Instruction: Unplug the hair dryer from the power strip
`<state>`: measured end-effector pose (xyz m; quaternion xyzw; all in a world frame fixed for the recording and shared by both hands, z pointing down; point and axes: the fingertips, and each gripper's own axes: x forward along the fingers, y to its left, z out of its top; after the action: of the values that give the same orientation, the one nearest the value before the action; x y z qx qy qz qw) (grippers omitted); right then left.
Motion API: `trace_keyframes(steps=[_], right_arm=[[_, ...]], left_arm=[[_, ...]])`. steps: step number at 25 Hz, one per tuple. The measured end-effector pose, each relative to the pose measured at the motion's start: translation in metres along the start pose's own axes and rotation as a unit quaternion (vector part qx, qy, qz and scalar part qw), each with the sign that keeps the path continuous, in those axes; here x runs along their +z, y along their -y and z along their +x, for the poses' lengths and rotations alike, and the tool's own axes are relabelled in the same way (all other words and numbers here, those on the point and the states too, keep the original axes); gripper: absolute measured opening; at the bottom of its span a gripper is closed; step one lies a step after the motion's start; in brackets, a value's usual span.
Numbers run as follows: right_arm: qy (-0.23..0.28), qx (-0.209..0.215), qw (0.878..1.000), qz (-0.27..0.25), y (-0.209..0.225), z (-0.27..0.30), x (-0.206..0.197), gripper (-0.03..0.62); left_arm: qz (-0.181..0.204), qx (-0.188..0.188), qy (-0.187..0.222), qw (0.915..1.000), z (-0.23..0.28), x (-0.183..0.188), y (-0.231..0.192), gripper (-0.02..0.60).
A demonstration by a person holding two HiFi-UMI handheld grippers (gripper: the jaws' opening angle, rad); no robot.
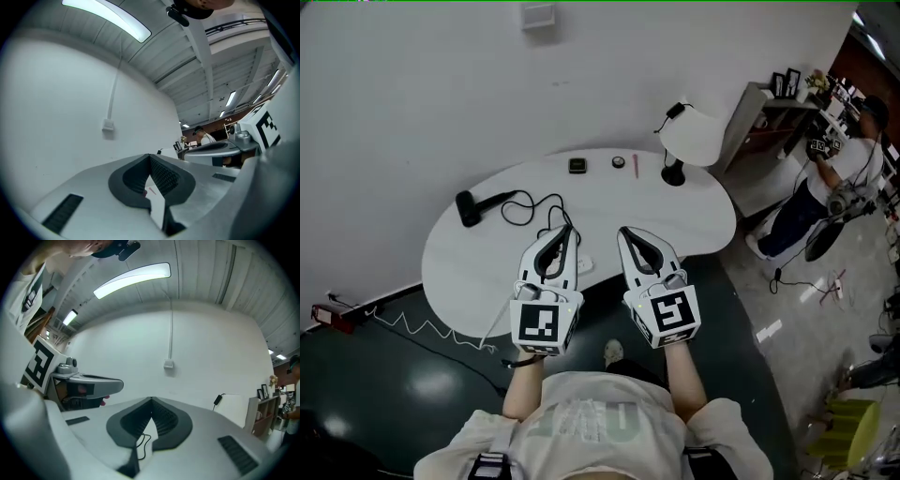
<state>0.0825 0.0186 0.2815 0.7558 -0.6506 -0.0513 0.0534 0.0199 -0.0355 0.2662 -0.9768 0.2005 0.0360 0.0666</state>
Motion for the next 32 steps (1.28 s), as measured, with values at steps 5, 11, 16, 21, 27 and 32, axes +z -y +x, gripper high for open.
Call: trace_keyframes(steps=[5, 11, 16, 21, 27, 32], right_arm=[[0.007, 0.057, 0.998, -0.009, 0.045, 0.034, -0.001, 0.005], [0.023, 0.101, 0.995, -0.007, 0.057, 0.06, 0.0, 0.005], [0.027, 0.112, 0.993, -0.006, 0.065, 0.074, -0.002, 0.005], [0.035, 0.182, 0.983, -0.01, 0.058, 0.088, 0.005, 0.007], [0.01, 0.338, 0.933, -0.123, 0.008, 0.097, -0.023, 0.269], [-0.092, 0.434, 0.883, -0.155, -0.029, 0.108, -0.1, 0.287]], left_arm=[[-0.001, 0.028, -0.004, 0.9996, 0.057, 0.002, 0.003, 0.006], [0.008, 0.044, -0.004, 0.999, 0.09, 0.002, -0.002, 0.006], [0.018, 0.053, -0.013, 0.9984, 0.103, -0.002, -0.013, 0.006], [0.016, 0.063, -0.015, 0.9978, 0.11, -0.003, -0.028, 0.006], [0.009, 0.077, -0.022, 0.9967, 0.097, -0.023, -0.04, 0.006], [0.018, 0.104, -0.058, 0.9927, 0.087, -0.052, -0.06, 0.006]])
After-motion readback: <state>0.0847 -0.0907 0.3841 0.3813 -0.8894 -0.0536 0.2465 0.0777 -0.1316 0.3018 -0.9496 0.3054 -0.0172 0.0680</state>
